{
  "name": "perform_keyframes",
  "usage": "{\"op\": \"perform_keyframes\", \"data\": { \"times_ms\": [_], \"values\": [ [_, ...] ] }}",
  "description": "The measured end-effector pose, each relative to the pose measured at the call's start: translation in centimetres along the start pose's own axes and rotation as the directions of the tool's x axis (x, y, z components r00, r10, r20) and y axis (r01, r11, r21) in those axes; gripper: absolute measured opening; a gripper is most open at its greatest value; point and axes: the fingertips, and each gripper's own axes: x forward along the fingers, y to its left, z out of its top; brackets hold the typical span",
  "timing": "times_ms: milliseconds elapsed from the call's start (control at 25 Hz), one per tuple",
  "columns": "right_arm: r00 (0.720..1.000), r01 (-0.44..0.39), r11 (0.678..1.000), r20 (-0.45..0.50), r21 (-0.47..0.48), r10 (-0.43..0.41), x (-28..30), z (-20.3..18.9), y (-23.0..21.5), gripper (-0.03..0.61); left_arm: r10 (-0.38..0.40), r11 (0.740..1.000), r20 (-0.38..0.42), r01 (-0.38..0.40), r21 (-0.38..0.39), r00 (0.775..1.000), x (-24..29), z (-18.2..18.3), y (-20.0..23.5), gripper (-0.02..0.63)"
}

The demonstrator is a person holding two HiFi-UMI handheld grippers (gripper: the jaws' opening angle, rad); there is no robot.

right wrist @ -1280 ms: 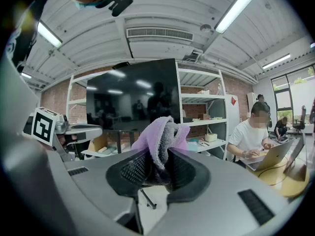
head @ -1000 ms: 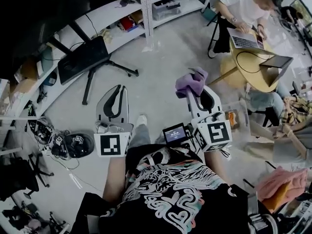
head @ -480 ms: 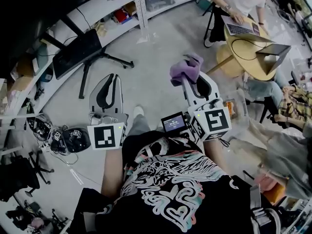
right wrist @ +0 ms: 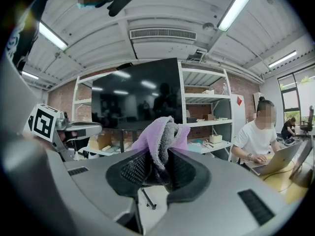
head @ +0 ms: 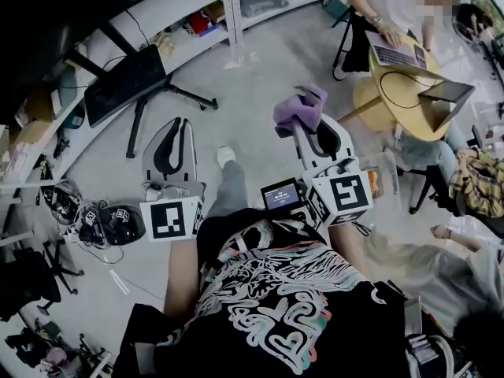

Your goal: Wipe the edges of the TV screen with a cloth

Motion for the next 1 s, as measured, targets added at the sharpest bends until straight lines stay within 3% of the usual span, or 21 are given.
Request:
{"op": "perform_keyframes", "data": {
  "times_ms": [280, 440, 560, 680, 1000],
  "values": [
    [1.000, 0.016, 1.000, -0.024, -0.013, -0.016, 7.8, 0.7, -2.0, 0.121, -0.005, 1.000, 0.001, 0.005, 0.007, 1.000, 7.2, -1.3, 4.8, 0.048],
    [0.999, 0.040, 0.999, -0.022, -0.020, -0.040, 14.5, 2.3, -3.8, 0.121, 0.021, 0.999, 0.044, -0.019, -0.044, 0.999, 13.5, -0.7, 9.4, 0.048],
    [0.998, 0.056, 0.998, -0.029, -0.017, -0.057, 19.6, 3.4, -4.9, 0.121, -0.002, 1.000, 0.019, 0.002, -0.015, 1.000, 17.9, -1.5, 12.8, 0.044],
    [0.997, 0.071, 0.997, -0.041, -0.016, -0.072, 24.4, 4.3, -5.7, 0.121, -0.007, 0.998, 0.057, 0.010, -0.057, 0.998, 22.1, -0.8, 15.6, 0.040],
    [0.992, 0.105, 0.994, -0.063, -0.005, -0.106, 34.9, 6.0, -7.7, 0.121, -0.063, 0.996, 0.047, 0.065, -0.060, 0.997, 31.0, -2.4, 20.7, 0.019]
  ]
}}
